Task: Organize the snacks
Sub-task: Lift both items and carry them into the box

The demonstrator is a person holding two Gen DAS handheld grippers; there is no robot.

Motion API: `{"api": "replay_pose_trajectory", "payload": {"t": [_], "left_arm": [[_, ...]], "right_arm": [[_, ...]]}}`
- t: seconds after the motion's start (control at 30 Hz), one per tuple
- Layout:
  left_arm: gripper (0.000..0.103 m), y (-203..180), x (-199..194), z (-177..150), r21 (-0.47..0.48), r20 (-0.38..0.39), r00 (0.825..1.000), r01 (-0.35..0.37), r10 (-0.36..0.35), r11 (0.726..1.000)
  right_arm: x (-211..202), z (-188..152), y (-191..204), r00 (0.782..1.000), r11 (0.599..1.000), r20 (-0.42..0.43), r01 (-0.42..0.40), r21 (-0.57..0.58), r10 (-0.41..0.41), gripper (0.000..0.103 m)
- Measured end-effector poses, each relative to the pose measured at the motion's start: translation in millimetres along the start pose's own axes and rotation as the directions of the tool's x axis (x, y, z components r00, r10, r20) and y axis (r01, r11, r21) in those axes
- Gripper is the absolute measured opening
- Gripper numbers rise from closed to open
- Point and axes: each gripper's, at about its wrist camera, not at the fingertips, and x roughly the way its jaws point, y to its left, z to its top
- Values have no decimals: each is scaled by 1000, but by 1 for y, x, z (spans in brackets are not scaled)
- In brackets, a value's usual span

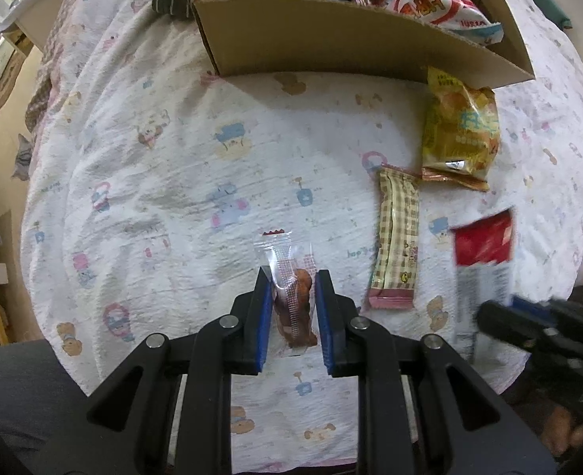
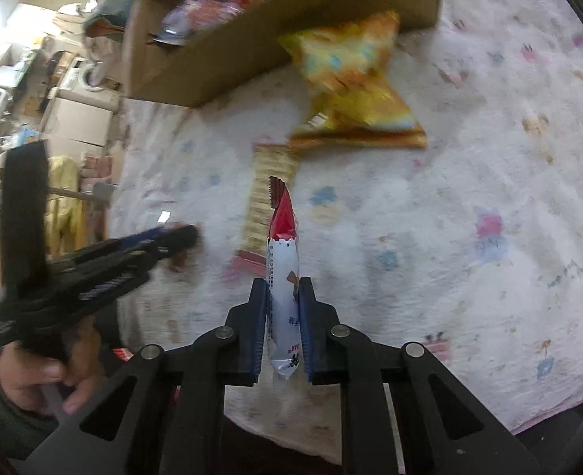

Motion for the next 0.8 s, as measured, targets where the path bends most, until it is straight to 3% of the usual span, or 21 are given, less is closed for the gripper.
{"api": "replay_pose_trajectory", "payload": {"t": [0.2, 0.5, 0.6, 0.8], "left_arm": [[18, 16, -42, 25, -43, 88, 996, 15, -12, 999], [18, 23, -111, 90, -38, 260, 966, 8, 2, 999], [18, 20, -116, 112, -30, 280, 960, 8, 1, 1000], [18, 1, -104, 145, 52, 325, 944, -74, 53, 996]], "right_arm": [[-36, 20, 23, 990, 997, 126, -64, -48, 70, 16], [-83, 88, 46, 955, 990, 269, -97, -102, 121, 16], [-89, 114, 56, 946, 988, 298, -97, -119, 129, 16], [-94, 153, 60, 926, 986, 350, -93, -142, 137, 16]]}}
